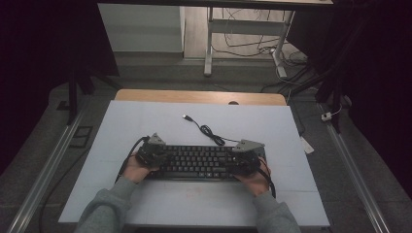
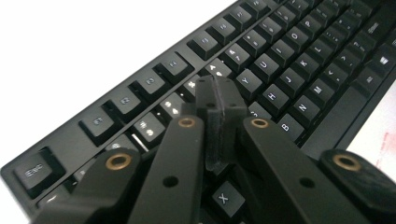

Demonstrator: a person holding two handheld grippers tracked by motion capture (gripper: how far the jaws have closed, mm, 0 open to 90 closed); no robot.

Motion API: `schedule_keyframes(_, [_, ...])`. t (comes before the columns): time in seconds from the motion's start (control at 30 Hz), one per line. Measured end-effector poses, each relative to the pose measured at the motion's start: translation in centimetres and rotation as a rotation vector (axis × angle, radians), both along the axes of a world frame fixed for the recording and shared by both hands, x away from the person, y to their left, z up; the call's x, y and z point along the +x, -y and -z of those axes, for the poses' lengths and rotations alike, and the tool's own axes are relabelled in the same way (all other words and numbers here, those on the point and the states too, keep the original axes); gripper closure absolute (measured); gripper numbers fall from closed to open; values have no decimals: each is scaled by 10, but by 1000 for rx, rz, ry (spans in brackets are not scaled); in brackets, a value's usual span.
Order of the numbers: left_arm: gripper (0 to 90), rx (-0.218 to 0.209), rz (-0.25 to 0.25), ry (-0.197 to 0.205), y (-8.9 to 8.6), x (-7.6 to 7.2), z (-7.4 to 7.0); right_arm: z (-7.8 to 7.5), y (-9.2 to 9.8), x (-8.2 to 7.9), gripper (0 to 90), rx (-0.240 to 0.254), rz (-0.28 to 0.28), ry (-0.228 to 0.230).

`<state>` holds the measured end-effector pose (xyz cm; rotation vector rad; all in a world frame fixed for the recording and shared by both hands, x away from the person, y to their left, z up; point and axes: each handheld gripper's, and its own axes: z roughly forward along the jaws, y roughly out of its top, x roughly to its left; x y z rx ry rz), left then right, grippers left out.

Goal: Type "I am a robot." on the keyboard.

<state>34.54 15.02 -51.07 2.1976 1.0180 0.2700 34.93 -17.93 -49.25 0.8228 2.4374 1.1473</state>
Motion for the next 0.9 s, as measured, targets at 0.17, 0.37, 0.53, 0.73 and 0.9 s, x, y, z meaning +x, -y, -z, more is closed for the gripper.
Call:
schedule_keyframes(0.17, [886,18,-4,1,3,3,3,1,-1,0,459,-1,-2,2])
schedule_keyframes(0.37, [886,25,-12,1,3,4,5,1,0,0,460,-5,1,-1])
schedule_keyframes(0.53, [886,27,-15,4,4,3,5,1,0,-1,460,-6,0,1])
schedule_keyframes(0.73, [887,30,-19,-4,6,3,8,1,0,0,460,-9,2,2])
schedule_keyframes(0.9, [874,18,-17,15,6,2,5,1,0,0,459,-9,1,4])
